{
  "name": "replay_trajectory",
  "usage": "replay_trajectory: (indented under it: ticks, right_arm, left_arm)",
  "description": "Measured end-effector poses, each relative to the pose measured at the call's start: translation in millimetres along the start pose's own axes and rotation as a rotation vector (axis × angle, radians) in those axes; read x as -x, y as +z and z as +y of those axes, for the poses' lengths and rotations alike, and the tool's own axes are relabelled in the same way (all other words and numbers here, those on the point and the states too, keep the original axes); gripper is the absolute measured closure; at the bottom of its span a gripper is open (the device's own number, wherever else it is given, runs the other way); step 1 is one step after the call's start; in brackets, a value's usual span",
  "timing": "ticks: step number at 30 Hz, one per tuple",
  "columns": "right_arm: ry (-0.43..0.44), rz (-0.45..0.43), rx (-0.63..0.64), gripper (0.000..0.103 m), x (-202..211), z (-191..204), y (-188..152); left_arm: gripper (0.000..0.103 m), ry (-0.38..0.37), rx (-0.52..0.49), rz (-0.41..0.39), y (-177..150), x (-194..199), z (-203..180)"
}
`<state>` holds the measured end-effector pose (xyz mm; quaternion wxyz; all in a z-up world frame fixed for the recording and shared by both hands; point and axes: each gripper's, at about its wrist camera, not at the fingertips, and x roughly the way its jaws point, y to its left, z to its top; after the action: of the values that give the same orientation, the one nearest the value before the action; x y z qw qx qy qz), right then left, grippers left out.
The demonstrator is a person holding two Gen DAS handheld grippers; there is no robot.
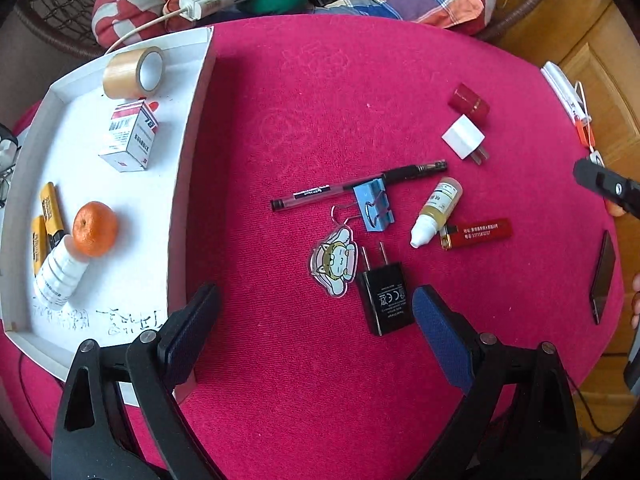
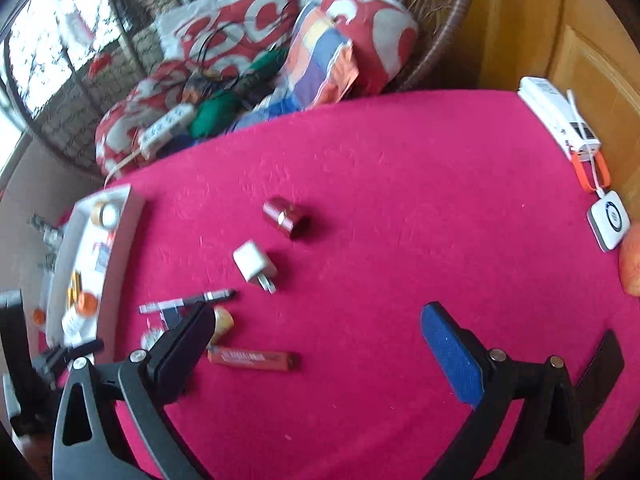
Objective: Organize rigid objects
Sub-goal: 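Swing both tools back toward the scattered items on the table, then grasp the black charger with the left tool while the right tool grasps the red lighter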
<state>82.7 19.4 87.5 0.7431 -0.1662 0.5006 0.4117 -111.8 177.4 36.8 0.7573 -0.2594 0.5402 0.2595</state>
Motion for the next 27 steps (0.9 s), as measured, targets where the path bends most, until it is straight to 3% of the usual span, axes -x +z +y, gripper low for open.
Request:
replay_trajectory:
  ticks: [2, 6, 7, 8, 9, 13, 16, 22, 23, 24, 25, 26, 27]
  right_arm:
    - [0.056, 0.034, 0.081, 0.0, -4.1, 5.1, -3.2]
    - [0.067, 0.078, 0.29, 0.001, -15.1, 30.4, -16.5]
    - [0.083, 0.099, 0.339, 0.004, -20.4, 37.1, -19.0]
    - [0.093, 0.12, 0.377, 0.016, -24.8, 40.7, -21.5]
    - [0.097, 0.146, 0.423, 0.027, -31.0, 45.4, -24.0]
    - [0.111, 0.23, 0.566, 0.041, -53.9, 59.3, -29.1]
    - [0.107, 0.253, 0.625, 0.042, -64.5, 63.8, -29.9]
    - [0.096, 0.29, 0.735, 0.045, -80.1, 75.6, -32.7]
    - [0.089, 0.289, 0.757, 0.045, -82.3, 78.8, -34.4]
    - [0.079, 0.287, 0.79, 0.045, -82.6, 82.2, -37.1]
    - [0.066, 0.286, 0.819, 0.046, -82.7, 84.0, -40.0]
    - [0.057, 0.284, 0.85, 0.052, -81.9, 85.5, -43.3]
    - [0.068, 0.286, 0.863, 0.061, -80.3, 85.8, -45.0]
  left_arm:
    - [0.014, -0.013, -0.014, -0.008, -6.0, 2.9, -4.6]
    - [0.038, -0.036, 0.015, 0.047, -19.3, -5.3, -14.8]
    - [0.041, -0.05, 0.039, 0.072, -21.7, -10.0, -16.5]
    - [0.044, -0.063, 0.06, 0.09, -23.4, -13.7, -17.8]
    - [0.044, -0.072, 0.076, 0.1, -24.7, -16.2, -19.4]
    - [0.044, -0.06, 0.101, 0.094, -24.4, -21.0, -27.4]
    - [0.044, -0.054, 0.133, 0.111, -20.8, -32.3, -32.6]
    - [0.044, 0.009, 0.104, 0.085, -11.8, -41.4, -51.9]
    - [0.047, 0.024, 0.092, 0.082, -11.2, -42.4, -55.4]
    - [0.059, 0.061, 0.072, 0.074, -12.2, -42.1, -58.3]
    - [0.064, 0.085, 0.061, 0.069, -13.9, -41.5, -59.6]
    - [0.074, 0.08, 0.059, 0.059, -15.5, -39.8, -59.1]
    - [0.074, 0.047, 0.071, 0.055, -17.4, -38.2, -56.4]
